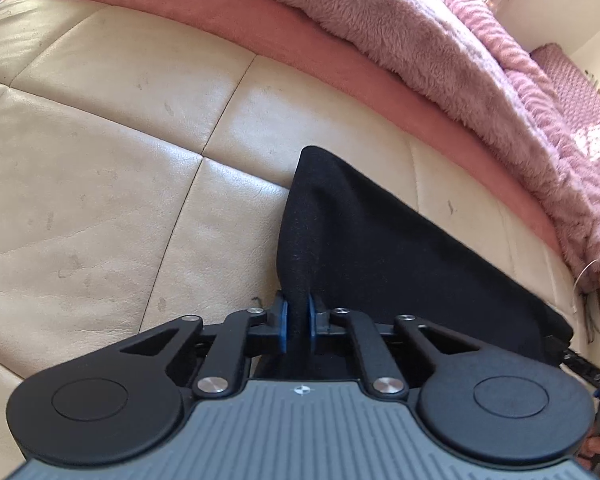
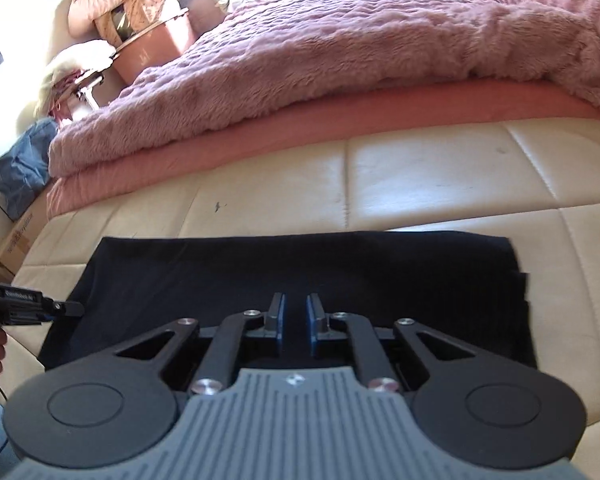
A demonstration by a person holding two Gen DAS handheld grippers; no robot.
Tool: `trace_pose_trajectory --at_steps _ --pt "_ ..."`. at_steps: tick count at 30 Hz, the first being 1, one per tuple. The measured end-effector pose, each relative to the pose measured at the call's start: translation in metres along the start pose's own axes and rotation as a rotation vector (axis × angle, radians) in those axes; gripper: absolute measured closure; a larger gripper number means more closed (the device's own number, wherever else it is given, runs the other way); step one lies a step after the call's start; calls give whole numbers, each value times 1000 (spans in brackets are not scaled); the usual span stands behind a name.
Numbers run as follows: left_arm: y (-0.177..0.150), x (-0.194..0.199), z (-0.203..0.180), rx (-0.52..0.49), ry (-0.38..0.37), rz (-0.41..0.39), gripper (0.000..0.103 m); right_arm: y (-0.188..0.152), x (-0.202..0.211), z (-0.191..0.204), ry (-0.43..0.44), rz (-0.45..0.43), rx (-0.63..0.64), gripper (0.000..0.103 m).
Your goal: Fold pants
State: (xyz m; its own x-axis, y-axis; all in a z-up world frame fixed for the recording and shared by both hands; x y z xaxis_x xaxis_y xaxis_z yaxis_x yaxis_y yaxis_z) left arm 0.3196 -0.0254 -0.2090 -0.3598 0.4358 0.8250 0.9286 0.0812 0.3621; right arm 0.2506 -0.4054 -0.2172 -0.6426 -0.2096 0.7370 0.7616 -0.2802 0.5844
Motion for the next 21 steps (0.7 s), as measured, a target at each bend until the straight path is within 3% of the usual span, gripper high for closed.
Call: trace_pose_trajectory --at_steps 14,21 --pt "21 51 -58 -24 -158 -87 95 35 -87 69 -15 45 152 103" --pt "26 62 -90 -65 -166 -82 95 48 -124 72 -59 57 163 103"
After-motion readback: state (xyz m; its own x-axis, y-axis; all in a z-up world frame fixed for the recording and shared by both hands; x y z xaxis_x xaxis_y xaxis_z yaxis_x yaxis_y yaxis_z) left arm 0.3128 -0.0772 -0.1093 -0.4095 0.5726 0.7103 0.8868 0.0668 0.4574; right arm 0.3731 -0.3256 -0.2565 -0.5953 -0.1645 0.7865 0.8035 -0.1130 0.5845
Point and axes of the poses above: each gripper's, at about its wrist camera, not at the fingertips, and x roughly against the way its jaws point, z to its left, y to its top, the point moved 10 cm from there along -x, roughly the way its jaws point, and after that the axes turned 1 degree about z, right-handed, at the moved point
